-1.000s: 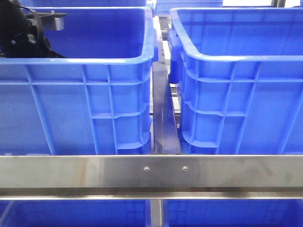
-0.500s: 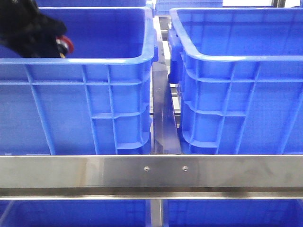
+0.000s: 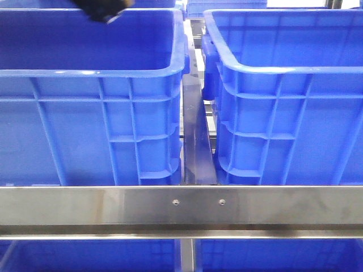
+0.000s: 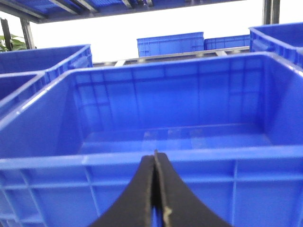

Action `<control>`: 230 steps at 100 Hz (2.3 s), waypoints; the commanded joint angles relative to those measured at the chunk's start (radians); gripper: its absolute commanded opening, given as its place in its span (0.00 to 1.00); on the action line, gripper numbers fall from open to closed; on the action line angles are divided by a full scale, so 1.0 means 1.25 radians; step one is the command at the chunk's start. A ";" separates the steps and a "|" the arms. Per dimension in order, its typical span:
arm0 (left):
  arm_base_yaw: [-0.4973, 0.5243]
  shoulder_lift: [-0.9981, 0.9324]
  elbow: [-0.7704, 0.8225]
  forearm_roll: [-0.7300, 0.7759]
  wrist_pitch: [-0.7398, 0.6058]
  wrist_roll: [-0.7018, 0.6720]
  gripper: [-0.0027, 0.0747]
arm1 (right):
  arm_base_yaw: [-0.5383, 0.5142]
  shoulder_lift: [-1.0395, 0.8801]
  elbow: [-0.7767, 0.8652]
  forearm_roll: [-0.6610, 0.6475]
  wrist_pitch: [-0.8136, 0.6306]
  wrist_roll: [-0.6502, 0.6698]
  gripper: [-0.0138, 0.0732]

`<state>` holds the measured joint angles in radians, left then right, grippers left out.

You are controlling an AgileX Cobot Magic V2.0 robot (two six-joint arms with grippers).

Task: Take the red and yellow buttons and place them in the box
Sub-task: 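Lift the red button and pass it to the right gripper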

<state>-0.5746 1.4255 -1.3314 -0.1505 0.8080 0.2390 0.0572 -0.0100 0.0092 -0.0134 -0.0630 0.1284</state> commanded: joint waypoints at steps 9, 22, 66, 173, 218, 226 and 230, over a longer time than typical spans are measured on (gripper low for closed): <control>-0.122 -0.048 -0.044 -0.013 -0.021 0.009 0.01 | -0.004 -0.020 -0.077 -0.001 -0.015 -0.003 0.03; -0.197 -0.048 -0.079 0.006 -0.010 0.011 0.01 | -0.004 -0.008 -0.140 -0.001 0.090 -0.003 0.03; -0.240 -0.048 -0.097 0.019 -0.001 0.011 0.01 | -0.004 0.309 -0.556 0.123 0.591 -0.003 0.03; -0.240 -0.048 -0.097 0.018 -0.001 0.011 0.01 | -0.004 0.706 -0.633 1.162 0.656 -0.592 0.76; -0.240 -0.048 -0.097 0.018 -0.001 0.011 0.01 | 0.052 0.877 -0.673 1.326 0.759 -0.729 0.76; -0.240 -0.048 -0.097 0.018 -0.001 0.011 0.01 | 0.089 0.900 -0.696 1.326 0.750 -0.734 0.76; -0.240 -0.048 -0.097 0.018 -0.001 0.011 0.01 | 0.104 0.911 -0.705 1.326 0.744 -0.736 0.76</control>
<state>-0.8673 1.4017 -1.4171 -0.1163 0.8634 0.2541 0.1518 1.1190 -0.8156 1.5748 0.8538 -0.7671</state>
